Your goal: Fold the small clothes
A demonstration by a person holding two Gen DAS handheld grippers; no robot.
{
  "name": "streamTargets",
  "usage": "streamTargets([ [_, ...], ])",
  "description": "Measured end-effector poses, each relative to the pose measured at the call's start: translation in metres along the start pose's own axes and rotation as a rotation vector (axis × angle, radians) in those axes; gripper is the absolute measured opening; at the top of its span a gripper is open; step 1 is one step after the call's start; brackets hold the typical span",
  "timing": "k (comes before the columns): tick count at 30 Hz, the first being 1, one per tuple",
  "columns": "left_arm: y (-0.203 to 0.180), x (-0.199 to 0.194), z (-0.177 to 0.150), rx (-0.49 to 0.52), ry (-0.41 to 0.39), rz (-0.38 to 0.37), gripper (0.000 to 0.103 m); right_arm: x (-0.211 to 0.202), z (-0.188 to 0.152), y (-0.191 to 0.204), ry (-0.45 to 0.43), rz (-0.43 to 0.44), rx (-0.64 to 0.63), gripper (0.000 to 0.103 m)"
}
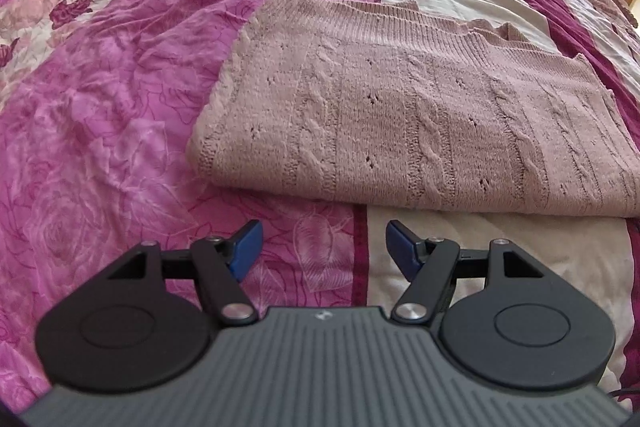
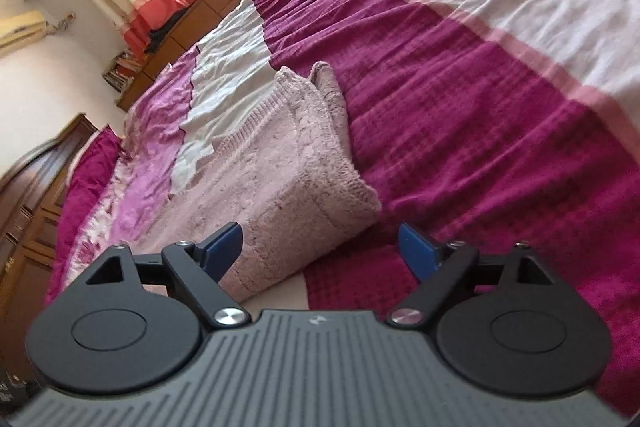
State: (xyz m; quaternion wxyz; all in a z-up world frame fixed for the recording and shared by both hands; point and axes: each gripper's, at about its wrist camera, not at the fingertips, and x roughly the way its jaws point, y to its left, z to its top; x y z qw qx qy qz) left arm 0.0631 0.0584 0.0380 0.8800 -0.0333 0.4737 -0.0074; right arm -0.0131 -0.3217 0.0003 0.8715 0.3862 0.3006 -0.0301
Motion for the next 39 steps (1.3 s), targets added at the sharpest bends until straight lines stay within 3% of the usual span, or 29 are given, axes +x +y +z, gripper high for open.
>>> streamTargets([
  [30, 0.024, 0.004, 0.011, -0.059, -0.006, -0.031, 0.069, 0.056, 0.008, 0.021, -0.096, 0.074, 0.157, 0.09],
  [39, 0.043, -0.003, 0.021, -0.071, -0.045, 0.009, 0.069, 0.068, 0.013, 0.018, -0.116, 0.041, 0.206, 0.071],
])
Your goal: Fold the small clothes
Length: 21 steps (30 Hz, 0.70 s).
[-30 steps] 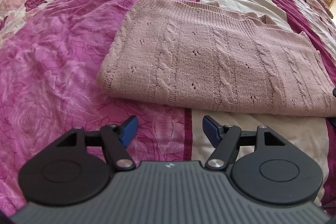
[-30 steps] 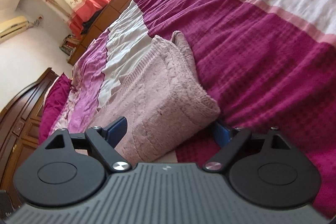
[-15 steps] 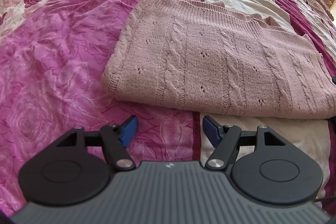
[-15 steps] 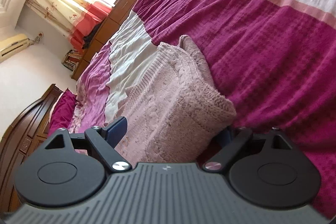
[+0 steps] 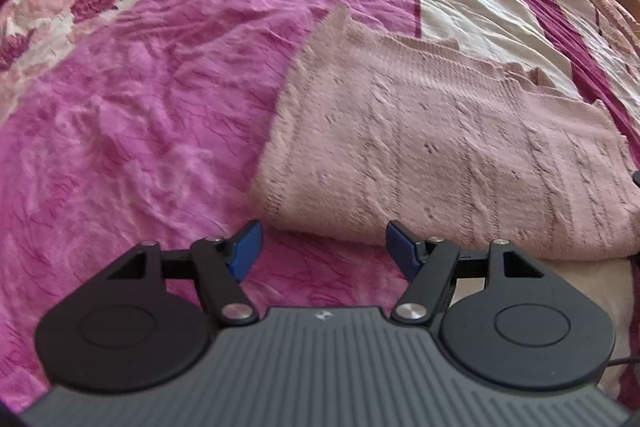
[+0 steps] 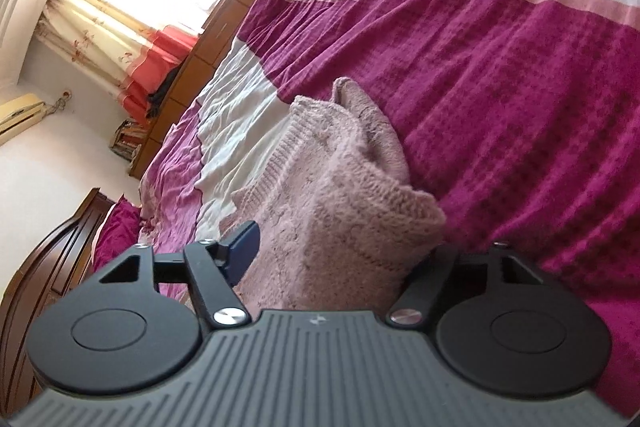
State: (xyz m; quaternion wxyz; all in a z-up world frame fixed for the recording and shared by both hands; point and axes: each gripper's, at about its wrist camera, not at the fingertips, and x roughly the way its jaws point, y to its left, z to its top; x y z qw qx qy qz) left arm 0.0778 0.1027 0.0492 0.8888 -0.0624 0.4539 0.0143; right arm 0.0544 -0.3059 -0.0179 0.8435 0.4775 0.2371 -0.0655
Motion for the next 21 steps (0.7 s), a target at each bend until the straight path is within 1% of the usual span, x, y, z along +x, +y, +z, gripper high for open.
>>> streamTargets([
  [3, 0.005, -0.003, 0.003, 0.01, -0.02, 0.014, 0.069, 0.001, 0.003, -0.002, -0.013, -0.007, 0.028, 0.061],
  [5, 0.009, -0.004, 0.006, 0.005, -0.023, 0.01, 0.069, 0.002, 0.005, -0.001, -0.019, -0.012, 0.029, 0.041],
  [7, 0.012, -0.005, 0.009, 0.004, -0.027, 0.006, 0.069, 0.003, 0.007, 0.003, -0.021, -0.005, 0.007, 0.036],
  [11, 0.017, -0.009, 0.014, 0.023, -0.037, 0.004, 0.069, 0.001, 0.009, 0.021, -0.029, 0.011, -0.071, 0.033],
  [16, 0.026, -0.012, 0.02, 0.029, -0.048, 0.025, 0.069, -0.001, 0.01, 0.046, -0.039, 0.036, -0.141, 0.032],
  [21, 0.04, -0.013, 0.023, -0.002, -0.056, 0.039, 0.069, -0.002, 0.009, 0.082, -0.043, 0.091, -0.236, 0.03],
])
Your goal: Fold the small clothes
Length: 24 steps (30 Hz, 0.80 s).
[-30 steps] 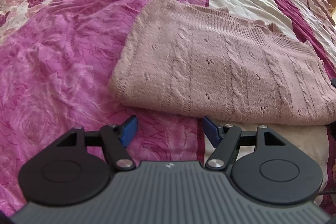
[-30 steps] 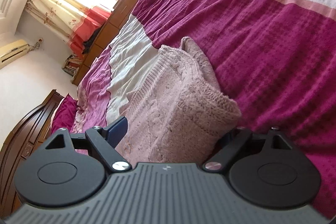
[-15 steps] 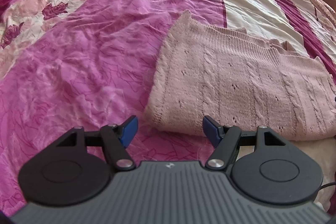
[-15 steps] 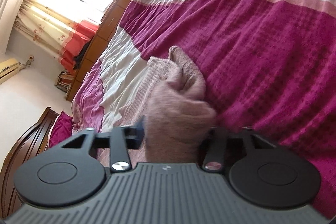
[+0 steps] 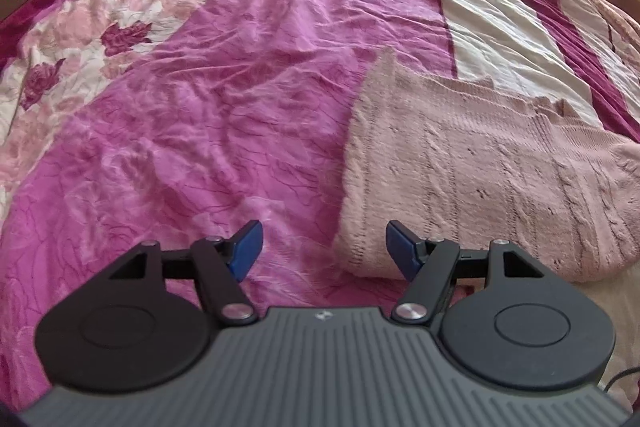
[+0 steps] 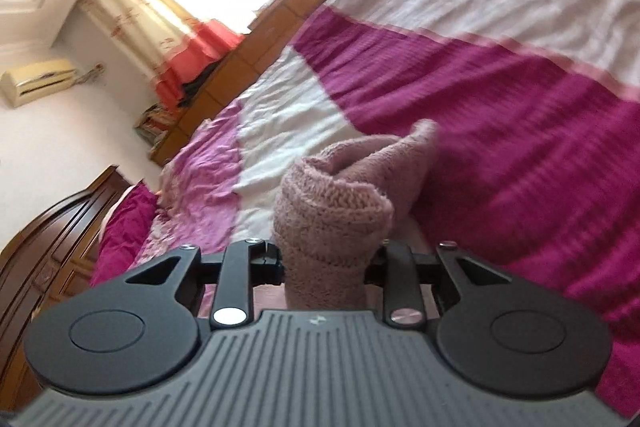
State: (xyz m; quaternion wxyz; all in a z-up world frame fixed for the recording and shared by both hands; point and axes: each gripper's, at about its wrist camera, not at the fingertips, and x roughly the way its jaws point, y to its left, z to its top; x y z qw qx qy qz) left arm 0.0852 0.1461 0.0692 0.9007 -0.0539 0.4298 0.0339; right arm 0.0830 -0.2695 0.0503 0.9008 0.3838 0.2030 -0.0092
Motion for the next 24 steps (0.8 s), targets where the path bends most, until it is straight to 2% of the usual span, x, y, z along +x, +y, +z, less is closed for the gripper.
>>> streamTargets([
  [6, 0.018, -0.006, 0.003, -0.028, -0.014, 0.022, 0.069, 0.007, 0.0, 0.051, -0.001, 0.074, -0.091, 0.029],
  [12, 0.041, -0.02, 0.009, -0.047, -0.046, 0.063, 0.069, 0.019, -0.018, 0.109, 0.03, 0.168, -0.171, 0.029],
  [19, 0.068, -0.03, 0.011, -0.075, -0.063, 0.092, 0.069, 0.044, -0.069, 0.171, 0.13, 0.255, -0.286, 0.028],
  [24, 0.082, -0.027, 0.009, -0.092, -0.06, 0.104, 0.069, 0.063, -0.121, 0.2, 0.226, 0.266, -0.427, 0.028],
])
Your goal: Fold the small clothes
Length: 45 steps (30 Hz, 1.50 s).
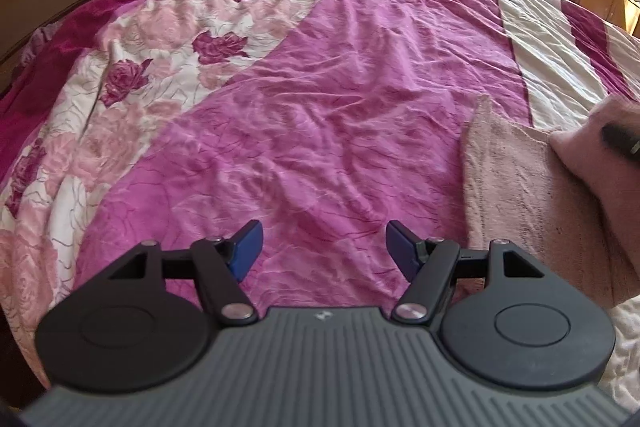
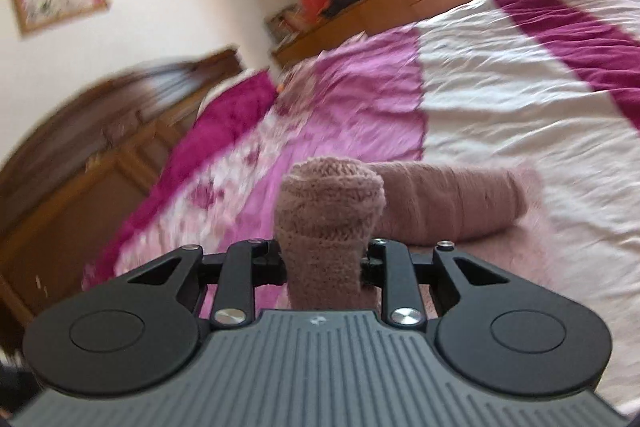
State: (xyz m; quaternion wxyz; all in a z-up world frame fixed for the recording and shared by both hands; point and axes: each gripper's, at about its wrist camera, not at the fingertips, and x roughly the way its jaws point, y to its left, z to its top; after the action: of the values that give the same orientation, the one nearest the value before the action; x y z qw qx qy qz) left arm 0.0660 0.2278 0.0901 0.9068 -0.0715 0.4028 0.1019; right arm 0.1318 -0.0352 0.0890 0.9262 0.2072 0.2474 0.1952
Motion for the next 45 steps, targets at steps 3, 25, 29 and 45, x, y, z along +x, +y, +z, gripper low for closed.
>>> streamTargets([
  [3, 0.004, 0.003, 0.002, -0.019, -0.002, -0.015, 0.069, 0.019, -0.022, 0.017, 0.074, -0.009, -0.079, 0.028],
  [25, -0.1, 0.06, 0.028, 0.071, -0.017, -0.387, 0.069, -0.061, -0.054, 0.021, 0.17, -0.012, -0.211, 0.069],
  [29, -0.116, 0.08, 0.026, 0.077, 0.005, -0.394, 0.069, -0.085, -0.047, -0.006, 0.124, -0.096, -0.153, 0.07],
  [45, -0.136, 0.097, 0.01, 0.067, -0.067, -0.453, 0.048, -0.093, -0.06, -0.074, 0.097, -0.214, 0.037, 0.084],
])
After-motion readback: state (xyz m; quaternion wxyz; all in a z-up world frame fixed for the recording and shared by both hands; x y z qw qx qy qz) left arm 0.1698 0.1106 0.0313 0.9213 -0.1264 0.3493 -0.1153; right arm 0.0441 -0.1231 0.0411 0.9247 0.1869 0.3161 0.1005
